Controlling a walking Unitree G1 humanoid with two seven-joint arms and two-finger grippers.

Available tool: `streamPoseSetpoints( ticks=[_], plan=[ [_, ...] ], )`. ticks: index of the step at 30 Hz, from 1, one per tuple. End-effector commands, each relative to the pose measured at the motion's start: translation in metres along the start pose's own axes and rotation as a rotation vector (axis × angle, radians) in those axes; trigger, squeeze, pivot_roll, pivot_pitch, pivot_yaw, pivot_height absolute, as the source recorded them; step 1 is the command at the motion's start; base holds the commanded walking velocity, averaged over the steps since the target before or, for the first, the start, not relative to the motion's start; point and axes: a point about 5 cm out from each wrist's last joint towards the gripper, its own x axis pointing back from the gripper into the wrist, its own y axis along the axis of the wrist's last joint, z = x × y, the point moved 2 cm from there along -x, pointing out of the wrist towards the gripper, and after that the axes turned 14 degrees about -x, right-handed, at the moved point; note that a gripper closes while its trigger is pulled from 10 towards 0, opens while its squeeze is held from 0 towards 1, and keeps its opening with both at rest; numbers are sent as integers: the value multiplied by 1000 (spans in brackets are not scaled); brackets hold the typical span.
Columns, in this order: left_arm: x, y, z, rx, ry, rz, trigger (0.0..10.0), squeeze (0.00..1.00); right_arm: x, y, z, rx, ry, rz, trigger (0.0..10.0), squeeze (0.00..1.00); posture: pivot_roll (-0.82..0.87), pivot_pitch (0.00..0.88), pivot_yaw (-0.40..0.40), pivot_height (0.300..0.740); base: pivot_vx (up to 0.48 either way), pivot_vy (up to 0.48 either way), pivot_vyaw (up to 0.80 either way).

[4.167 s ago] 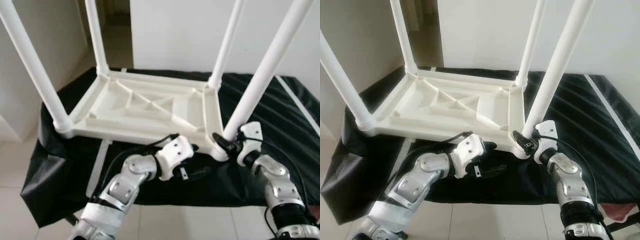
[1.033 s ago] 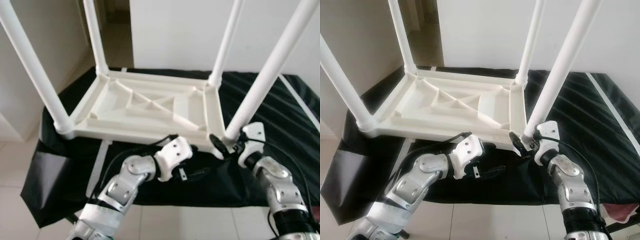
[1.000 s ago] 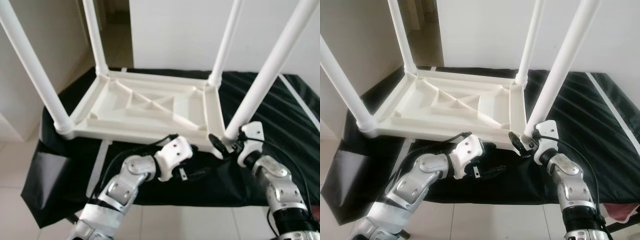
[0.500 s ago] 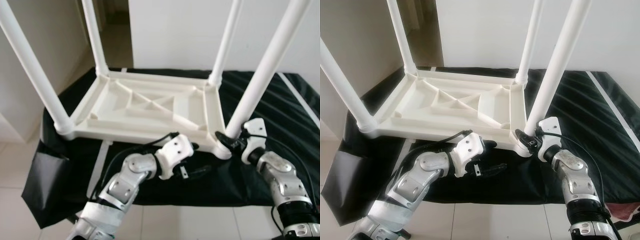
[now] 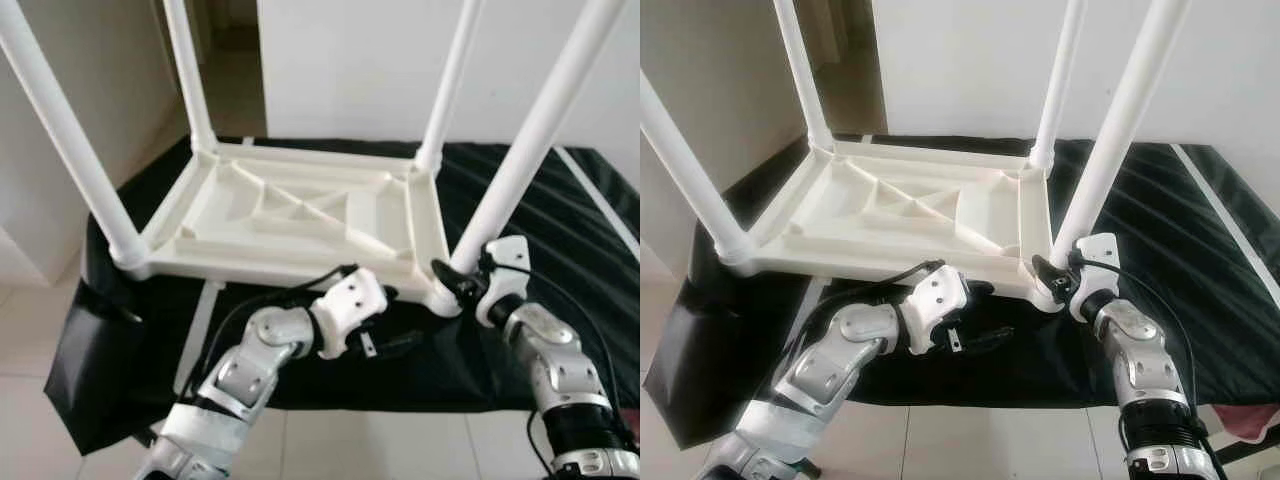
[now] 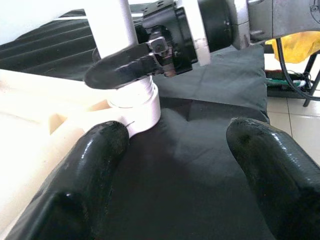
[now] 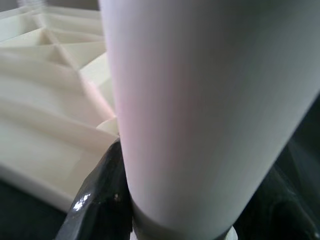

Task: Building children table

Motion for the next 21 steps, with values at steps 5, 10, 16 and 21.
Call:
streamPoseSetpoints(
  ticks=[5,10,16,21],
  plan=[
    [1,-3,-1,8,1,14,10000,0,-5,2,6,-39,-149,-16,10000,0,17,0,-14,740,0,0,0],
    [1,-5,-6,10,-10,19,10000,0,-8,7,13,-83,-239,-53,10000,0,21,0,-17,740,0,0,0],
    [3,-6,-8,7,-17,24,10000,0,-9,8,21,-144,-373,-87,10000,0,32,0,-21,740,0,0,0],
    [6,-9,-4,5,-8,31,10000,0,-6,5,28,-185,-570,-144,10000,0,45,0,-21,740,0,0,0]
  ],
)
